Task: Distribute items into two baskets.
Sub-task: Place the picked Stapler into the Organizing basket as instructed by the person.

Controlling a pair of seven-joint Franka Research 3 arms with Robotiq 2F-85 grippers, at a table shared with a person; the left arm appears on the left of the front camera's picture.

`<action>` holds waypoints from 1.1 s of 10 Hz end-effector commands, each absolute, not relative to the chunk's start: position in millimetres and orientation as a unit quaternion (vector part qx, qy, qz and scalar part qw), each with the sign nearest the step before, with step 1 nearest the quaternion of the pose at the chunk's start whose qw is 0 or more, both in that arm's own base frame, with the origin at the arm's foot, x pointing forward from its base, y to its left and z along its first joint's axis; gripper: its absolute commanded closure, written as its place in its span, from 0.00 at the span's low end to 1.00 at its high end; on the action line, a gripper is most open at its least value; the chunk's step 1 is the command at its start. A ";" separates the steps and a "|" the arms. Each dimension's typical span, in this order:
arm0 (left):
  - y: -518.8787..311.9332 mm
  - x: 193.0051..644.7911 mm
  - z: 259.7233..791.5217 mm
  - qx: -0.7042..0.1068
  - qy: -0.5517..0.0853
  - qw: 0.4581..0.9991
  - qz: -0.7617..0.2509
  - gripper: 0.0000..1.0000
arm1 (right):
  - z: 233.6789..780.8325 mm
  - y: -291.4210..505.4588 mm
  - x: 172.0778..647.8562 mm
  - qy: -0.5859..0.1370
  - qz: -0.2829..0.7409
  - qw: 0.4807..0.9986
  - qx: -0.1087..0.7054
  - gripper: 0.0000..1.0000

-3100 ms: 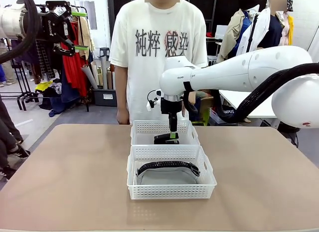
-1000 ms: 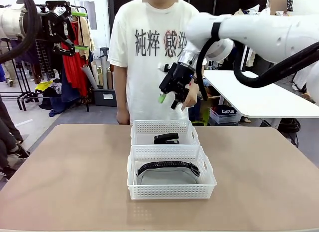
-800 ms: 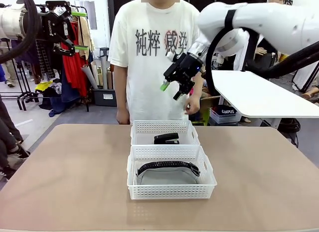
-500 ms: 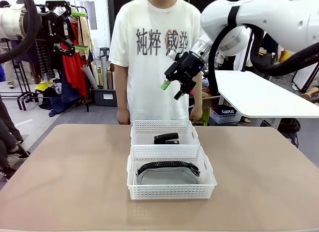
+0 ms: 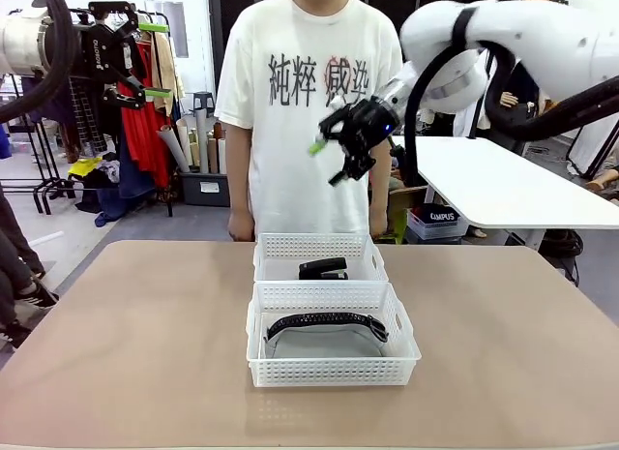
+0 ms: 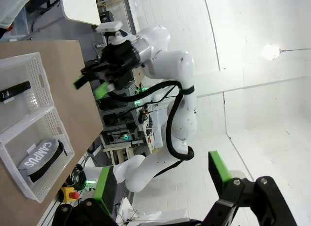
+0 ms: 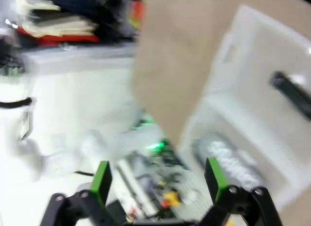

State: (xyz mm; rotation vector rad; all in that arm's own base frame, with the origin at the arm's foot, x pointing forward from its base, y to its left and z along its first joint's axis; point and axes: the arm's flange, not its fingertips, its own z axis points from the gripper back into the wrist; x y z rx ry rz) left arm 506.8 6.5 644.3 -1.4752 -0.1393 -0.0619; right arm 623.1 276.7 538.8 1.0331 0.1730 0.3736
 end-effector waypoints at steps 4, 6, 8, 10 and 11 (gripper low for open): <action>7.0 505.5 644.9 -0.672 -0.064 0.737 -0.029 0.00 | 607.2 184.0 594.3 0.046 0.013 0.727 0.685 0.00; 7.0 505.5 644.9 -0.672 -0.064 0.737 -0.029 0.00 | 626.4 137.7 596.1 -0.008 -0.022 0.720 0.693 0.00; 7.0 505.5 644.9 -0.672 -0.064 0.737 -0.029 0.00 | 629.1 103.5 598.8 -0.038 -0.029 0.725 0.687 0.00; 7.0 505.5 644.9 -0.672 -0.064 0.737 -0.029 0.00 | 631.9 81.0 596.6 -0.037 -0.017 0.747 0.663 0.00; 7.0 505.5 644.9 -0.672 -0.064 0.737 -0.029 0.00 | 634.8 69.9 598.8 -0.042 -0.022 0.738 0.673 0.00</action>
